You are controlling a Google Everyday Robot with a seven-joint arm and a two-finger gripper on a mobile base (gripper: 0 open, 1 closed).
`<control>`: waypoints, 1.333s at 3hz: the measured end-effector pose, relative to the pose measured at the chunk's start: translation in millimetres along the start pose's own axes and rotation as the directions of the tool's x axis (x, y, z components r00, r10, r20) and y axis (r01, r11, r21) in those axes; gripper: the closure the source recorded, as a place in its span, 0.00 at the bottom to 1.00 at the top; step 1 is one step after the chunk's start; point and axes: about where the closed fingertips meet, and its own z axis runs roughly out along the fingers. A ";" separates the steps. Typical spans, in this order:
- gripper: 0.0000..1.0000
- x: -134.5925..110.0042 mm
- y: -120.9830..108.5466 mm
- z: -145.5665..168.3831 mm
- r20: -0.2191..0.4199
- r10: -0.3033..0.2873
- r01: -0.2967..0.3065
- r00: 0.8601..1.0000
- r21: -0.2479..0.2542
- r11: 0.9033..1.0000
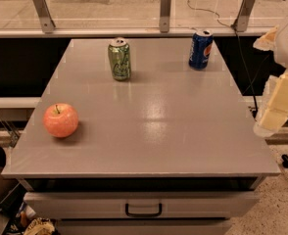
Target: Knock green can over
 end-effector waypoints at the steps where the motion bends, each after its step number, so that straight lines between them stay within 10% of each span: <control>1: 0.00 0.0 0.0 0.0 0.000 0.000 0.000 1.000 0.000 1.000; 4: 0.00 -28.3 -24.4 8.2 0.177 0.061 -0.076 0.982 0.077 0.994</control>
Offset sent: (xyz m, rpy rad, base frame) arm 0.0110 0.0032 0.0030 0.0417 -0.0356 -0.0032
